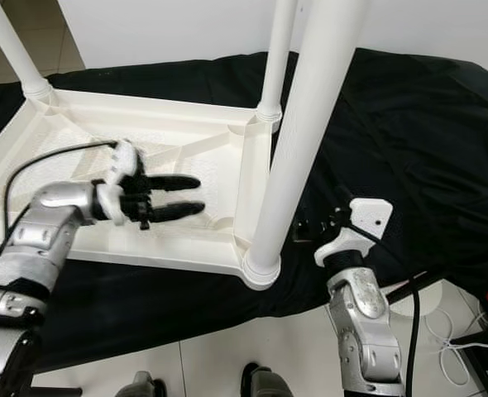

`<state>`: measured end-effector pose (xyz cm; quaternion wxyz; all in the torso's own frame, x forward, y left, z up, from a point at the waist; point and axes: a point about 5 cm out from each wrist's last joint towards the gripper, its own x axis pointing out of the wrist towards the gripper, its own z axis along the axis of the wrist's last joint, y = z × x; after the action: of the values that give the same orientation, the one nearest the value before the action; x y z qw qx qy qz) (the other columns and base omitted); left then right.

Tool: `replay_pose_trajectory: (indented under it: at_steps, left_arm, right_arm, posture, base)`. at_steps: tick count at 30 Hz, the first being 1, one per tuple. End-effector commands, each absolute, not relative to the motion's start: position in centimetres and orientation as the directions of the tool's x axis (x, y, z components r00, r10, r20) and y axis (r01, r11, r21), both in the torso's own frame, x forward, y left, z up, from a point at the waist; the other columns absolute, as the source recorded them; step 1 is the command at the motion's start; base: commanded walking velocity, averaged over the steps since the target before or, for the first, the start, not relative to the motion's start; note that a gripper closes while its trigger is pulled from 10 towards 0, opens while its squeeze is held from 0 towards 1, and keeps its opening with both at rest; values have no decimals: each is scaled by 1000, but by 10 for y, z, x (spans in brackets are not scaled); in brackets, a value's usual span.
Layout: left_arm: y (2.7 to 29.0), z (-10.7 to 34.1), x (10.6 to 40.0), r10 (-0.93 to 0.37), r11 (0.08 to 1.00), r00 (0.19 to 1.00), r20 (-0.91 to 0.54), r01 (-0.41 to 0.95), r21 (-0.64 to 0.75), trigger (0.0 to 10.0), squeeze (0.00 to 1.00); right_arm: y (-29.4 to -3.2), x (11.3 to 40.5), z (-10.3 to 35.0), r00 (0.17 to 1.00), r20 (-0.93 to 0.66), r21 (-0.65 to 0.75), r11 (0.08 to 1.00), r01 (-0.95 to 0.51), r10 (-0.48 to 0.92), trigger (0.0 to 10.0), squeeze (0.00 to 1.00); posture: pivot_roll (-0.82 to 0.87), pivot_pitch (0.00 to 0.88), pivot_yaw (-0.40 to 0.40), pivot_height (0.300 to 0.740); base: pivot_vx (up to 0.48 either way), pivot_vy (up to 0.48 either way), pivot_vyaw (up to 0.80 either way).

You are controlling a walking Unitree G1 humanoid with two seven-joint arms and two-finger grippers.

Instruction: Building children table

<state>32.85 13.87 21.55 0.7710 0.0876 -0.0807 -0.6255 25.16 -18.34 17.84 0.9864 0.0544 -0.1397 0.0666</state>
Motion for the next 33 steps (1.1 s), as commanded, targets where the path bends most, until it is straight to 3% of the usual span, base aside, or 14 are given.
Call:
replay_pose_trajectory:
  at_steps: [1, 2, 3, 4, 5, 14, 17, 18, 22, 25, 33]
  left_arm:
    - [148, 215, 339, -872, 489, 482, 84, 852, 184, 10000, 0]
    - [153, 217, 335, -863, 505, 497, 90, 844, 180, 10000, 0]
    - [159, 217, 330, -853, 521, 513, 91, 836, 169, 10000, 0]
    - [159, 217, 330, -853, 521, 513, 91, 836, 169, 10000, 0]
    - [164, 216, 326, -848, 529, 522, 87, 833, 164, 10000, 0]
    - [173, 211, 297, -844, 536, 534, 59, 830, 152, 10000, 0]
    - [175, 210, 290, -820, 573, 569, 65, 811, 122, 10000, 0]
    - [174, 208, 287, -795, 606, 603, 67, 789, 100, 10000, 0]
    - [172, 207, 284, -779, 628, 624, 66, 774, 81, 10000, 0]
    - [167, 204, 279, -773, 634, 631, 57, 771, 61, 10000, 0]
    - [158, 201, 269, -794, 607, 607, 22, 793, 45, 10000, 0]
  right_arm:
    - [-187, 250, 176, 951, 285, 84, 985, -149, 119, 10000, 1000]
    - [-189, 249, 175, 951, 274, 65, 984, -167, 144, 10000, 1000]
    - [-193, 247, 174, 950, 260, 49, 980, -194, 176, 10000, 780]
    - [-193, 247, 174, 950, 260, 49, 980, -194, 176, 10000, 780]
    - [-195, 246, 173, 947, 245, 44, 973, -227, 210, 10000, 0]
    - [-206, 232, 163, 912, 141, -8, 921, -389, 386, 10000, 0]
    - [-206, 225, 162, 861, 89, -37, 865, -500, 501, 10000, 0]
    - [-205, 219, 162, 807, 45, -54, 808, -586, 588, 10000, 0]
    - [-205, 214, 164, 762, 20, -61, 761, -646, 648, 10000, 0]
    - [-199, 207, 168, 653, -31, -69, 650, -756, 757, 10000, 0]
    - [-186, 215, 170, 573, -26, -84, 569, -818, 819, 10000, 0]
  posture:
    - [41, 144, -8, 740]
    - [41, 144, -8, 740]
    - [46, 146, -13, 740]
    - [46, 146, -13, 740]
    - [48, 146, -14, 740]
    - [57, 148, -18, 740]
    - [67, 141, -17, 740]
    - [66, 134, -17, 740]
    - [67, 132, -18, 740]
    - [76, 116, -23, 740]
    - [79, 108, -23, 740]
  base:
    - [0, 0, 0]
    - [0, 0, 0]
    - [0, 0, 0]
    - [0, 0, 0]
    - [0, 0, 0]
    - [0, 0, 0]
    - [0, 0, 0]
    - [0, 0, 0]
    - [0, 0, 0]
    - [0, 0, 0]
    - [0, 0, 0]
